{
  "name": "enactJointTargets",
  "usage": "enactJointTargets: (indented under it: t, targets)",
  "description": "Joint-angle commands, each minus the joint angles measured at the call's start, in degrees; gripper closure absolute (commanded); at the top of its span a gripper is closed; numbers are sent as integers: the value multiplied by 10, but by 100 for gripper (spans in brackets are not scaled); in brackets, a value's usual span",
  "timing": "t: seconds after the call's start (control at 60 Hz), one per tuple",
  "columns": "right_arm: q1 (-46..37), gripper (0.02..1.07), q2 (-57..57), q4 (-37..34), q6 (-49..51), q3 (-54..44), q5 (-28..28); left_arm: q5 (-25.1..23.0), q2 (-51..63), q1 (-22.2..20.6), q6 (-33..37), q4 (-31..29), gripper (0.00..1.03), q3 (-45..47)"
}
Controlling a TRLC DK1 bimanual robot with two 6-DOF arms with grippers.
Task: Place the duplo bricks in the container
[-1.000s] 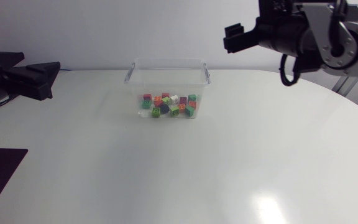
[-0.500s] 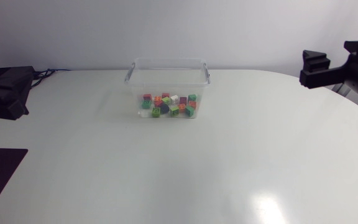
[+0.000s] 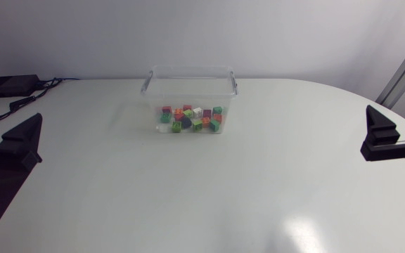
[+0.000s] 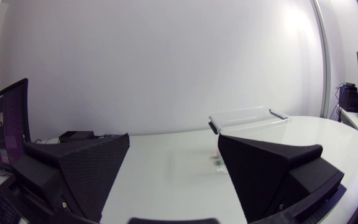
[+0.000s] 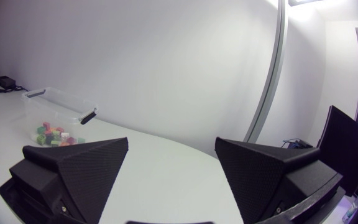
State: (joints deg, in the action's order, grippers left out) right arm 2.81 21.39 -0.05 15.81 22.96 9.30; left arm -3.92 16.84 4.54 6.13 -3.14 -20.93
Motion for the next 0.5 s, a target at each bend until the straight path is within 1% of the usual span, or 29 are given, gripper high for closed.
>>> enactJointTargets:
  t: [0.0, 0.483]
  targets:
    - [-6, 6, -24, -4, -26, -33, -9, 6, -20, -8, -19, 9, 4, 31]
    - [-24, 6, -177, 0, -133, -192, -77, 33, -140, -38, -53, 27, 4, 175]
